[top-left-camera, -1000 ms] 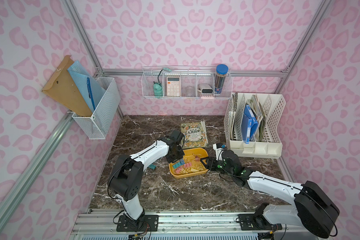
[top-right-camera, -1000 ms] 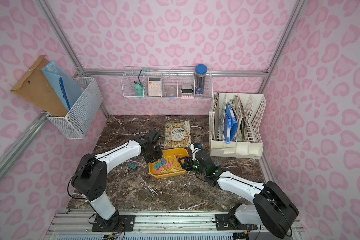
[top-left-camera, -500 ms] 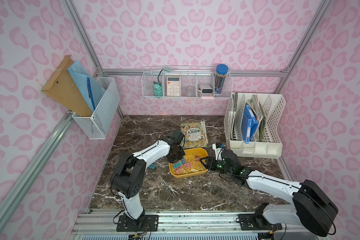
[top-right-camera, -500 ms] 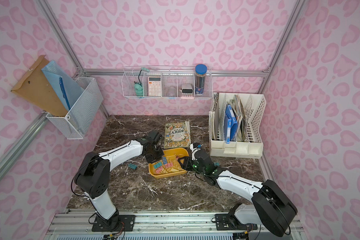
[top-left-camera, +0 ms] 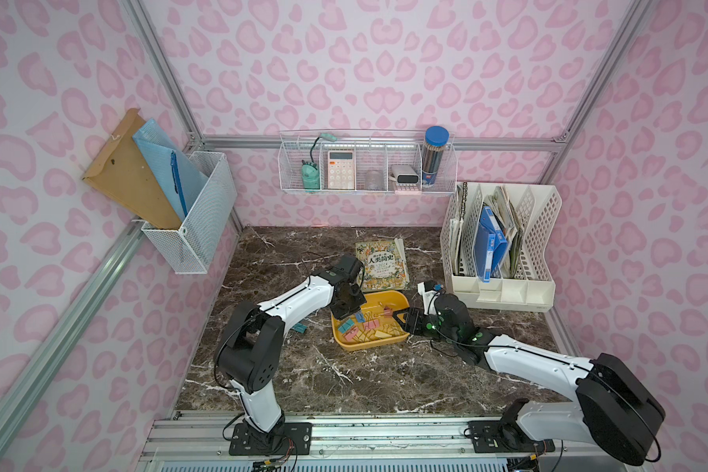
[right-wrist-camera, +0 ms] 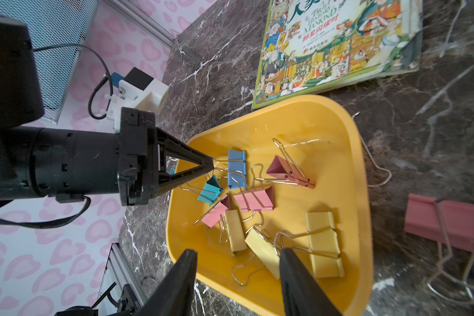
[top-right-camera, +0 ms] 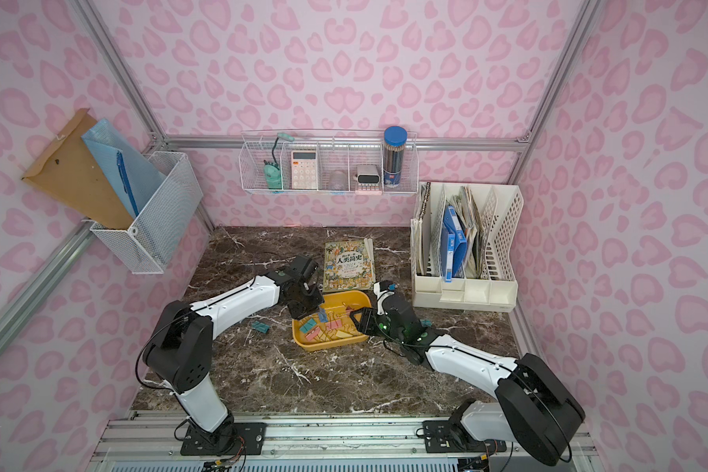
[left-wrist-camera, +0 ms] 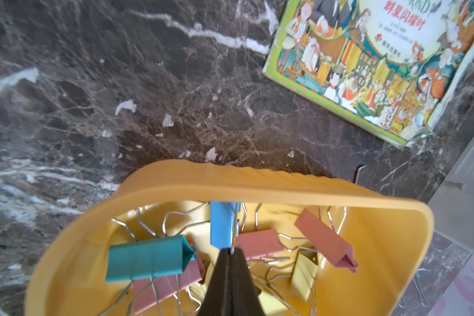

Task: Take out the binder clips from the storage box
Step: Pick up the binder clip from the storage box, then place the binder clip at the center of the board.

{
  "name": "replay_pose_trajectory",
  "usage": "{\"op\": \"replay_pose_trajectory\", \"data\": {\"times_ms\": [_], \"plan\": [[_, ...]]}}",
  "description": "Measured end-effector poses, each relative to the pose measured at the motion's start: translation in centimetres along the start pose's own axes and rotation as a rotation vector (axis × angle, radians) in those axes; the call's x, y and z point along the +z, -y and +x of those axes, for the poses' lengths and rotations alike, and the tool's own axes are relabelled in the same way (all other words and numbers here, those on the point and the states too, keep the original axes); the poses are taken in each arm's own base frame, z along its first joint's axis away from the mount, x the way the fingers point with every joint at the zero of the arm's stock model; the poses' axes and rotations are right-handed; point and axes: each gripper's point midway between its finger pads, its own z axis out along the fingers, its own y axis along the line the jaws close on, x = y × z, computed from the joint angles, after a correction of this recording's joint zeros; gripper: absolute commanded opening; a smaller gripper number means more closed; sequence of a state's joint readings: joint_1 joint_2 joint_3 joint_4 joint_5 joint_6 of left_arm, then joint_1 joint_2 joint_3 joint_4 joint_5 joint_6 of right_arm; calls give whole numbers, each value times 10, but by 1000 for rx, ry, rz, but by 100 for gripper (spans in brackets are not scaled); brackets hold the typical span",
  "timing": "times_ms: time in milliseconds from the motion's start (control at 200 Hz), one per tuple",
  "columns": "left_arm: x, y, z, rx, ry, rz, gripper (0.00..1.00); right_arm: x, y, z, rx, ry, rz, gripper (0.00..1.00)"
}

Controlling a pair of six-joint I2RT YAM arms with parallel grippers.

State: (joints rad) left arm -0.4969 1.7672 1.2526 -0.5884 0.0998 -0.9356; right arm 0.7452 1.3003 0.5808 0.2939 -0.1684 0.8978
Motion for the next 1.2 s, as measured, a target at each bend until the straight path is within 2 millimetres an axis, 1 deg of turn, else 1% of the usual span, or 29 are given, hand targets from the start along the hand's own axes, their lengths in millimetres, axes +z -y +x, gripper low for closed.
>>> {"op": "replay_pose_trajectory", "data": {"times_ms": [170,350,590,730,840,970,1090,1200], "plan": [[-8,13,-4,16,18,60,0,-1,-1,0,13,1,-1,53],[-15,16,-3,24,38,122,0,-2,-2,-1,14,4,-4,53],[-42,27,-9,42,95,193,0,-4,-3,-2,16,7,-8,53],[-55,30,-12,48,127,215,0,-4,-4,-2,15,9,-11,53],[-66,25,-12,46,155,215,0,-7,-8,-5,11,21,-26,53],[-89,13,-13,41,230,218,0,-12,-13,-5,-1,32,-46,53],[-113,-5,-13,20,325,214,0,-15,-22,-5,-24,47,-74,54],[-136,-26,-13,-39,420,219,0,-17,-33,-6,-58,70,-98,54]]}}
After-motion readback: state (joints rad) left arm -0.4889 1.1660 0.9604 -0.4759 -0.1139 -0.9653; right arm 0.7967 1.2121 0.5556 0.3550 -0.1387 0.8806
